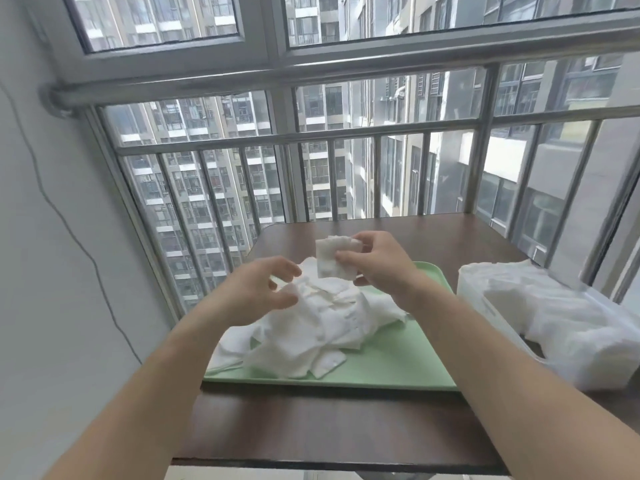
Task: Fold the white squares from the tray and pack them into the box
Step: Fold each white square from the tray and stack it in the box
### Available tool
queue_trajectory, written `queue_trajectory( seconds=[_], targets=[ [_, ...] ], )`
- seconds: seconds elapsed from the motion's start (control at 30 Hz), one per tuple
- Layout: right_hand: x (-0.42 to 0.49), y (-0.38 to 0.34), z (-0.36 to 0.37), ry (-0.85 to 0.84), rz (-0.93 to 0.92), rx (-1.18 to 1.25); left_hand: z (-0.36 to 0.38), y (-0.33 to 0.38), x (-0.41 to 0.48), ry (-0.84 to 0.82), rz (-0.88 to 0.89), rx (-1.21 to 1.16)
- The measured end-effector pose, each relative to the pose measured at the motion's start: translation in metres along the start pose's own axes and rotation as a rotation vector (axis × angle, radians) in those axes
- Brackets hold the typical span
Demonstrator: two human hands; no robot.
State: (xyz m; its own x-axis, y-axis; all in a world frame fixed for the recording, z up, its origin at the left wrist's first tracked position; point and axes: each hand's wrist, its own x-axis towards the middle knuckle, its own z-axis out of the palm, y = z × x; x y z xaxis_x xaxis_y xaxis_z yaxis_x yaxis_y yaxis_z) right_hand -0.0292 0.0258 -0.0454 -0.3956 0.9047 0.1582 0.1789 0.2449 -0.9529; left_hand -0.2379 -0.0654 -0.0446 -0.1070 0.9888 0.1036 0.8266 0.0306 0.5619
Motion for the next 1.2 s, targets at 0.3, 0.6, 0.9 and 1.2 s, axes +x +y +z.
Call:
queue_trajectory(
  seconds=[0.3,0.6,0.9,1.2],
  targets=[
    [-0.001,0.024,0.001,0.093,-0.076,-0.079,-0.011,0.011,0.000,-0.011,0.073,0.005],
    [-0.008,0.024,-0.006,0.127,-0.201,-0.061,-0.017,0.023,0.007,-0.015,0.124,-0.124],
    [-0.016,0.019,-0.002,-0.053,-0.085,0.190,0.003,0.035,0.010,0.115,0.162,-0.480],
    [-0.021,0.014,-0.003,-0.057,-0.009,0.497,0.026,0.044,0.012,0.260,0.099,-0.680]
  ],
)
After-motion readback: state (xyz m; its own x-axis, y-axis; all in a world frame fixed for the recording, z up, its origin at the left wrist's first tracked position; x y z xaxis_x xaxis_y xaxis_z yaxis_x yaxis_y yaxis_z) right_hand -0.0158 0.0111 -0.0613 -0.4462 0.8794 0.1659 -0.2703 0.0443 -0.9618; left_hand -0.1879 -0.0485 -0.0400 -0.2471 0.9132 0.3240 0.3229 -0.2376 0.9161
